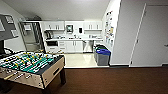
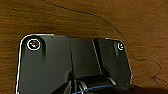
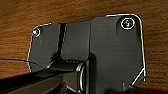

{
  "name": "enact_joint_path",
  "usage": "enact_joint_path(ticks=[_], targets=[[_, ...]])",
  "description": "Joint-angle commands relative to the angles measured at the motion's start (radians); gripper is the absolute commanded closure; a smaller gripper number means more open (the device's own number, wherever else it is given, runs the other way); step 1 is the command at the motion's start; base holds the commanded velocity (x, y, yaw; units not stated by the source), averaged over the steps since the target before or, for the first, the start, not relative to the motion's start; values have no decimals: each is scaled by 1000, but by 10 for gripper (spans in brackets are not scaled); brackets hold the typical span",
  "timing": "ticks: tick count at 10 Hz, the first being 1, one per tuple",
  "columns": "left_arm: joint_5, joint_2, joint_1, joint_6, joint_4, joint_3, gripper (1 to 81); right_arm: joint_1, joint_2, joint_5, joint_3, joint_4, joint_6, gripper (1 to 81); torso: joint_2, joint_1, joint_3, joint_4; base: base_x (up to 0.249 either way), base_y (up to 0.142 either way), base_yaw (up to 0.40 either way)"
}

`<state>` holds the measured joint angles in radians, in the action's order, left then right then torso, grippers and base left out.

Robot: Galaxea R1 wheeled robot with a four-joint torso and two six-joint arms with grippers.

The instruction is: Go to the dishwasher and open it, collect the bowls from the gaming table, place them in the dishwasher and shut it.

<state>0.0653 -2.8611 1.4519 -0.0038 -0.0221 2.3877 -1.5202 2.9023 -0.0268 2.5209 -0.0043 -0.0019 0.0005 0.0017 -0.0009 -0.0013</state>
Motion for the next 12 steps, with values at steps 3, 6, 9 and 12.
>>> enact_joint_path(ticks=[3, 6, 9, 12], targets=[[-47, 6, -58, 1, 1, -16, 10, 51, -6, 51, -4, 7, 0, 10, -1, 0, 0, 0, 149, 0, 0], [-47, 6, -60, 1, 1, -16, 10, 50, -6, 51, -4, 3, 0, 10, -1, 0, 0, 0, 149, 0, 0], [-47, 6, -58, 1, 1, -16, 10, 51, -4, 51, -5, 1, -3, 10, -1, 0, 0, 0, 149, 0, 0], [-47, 5, -58, 1, 1, -16, 10, 50, -4, 51, -4, 1, -3, 10, -1, 0, 0, 0, 149, 0, 0]])
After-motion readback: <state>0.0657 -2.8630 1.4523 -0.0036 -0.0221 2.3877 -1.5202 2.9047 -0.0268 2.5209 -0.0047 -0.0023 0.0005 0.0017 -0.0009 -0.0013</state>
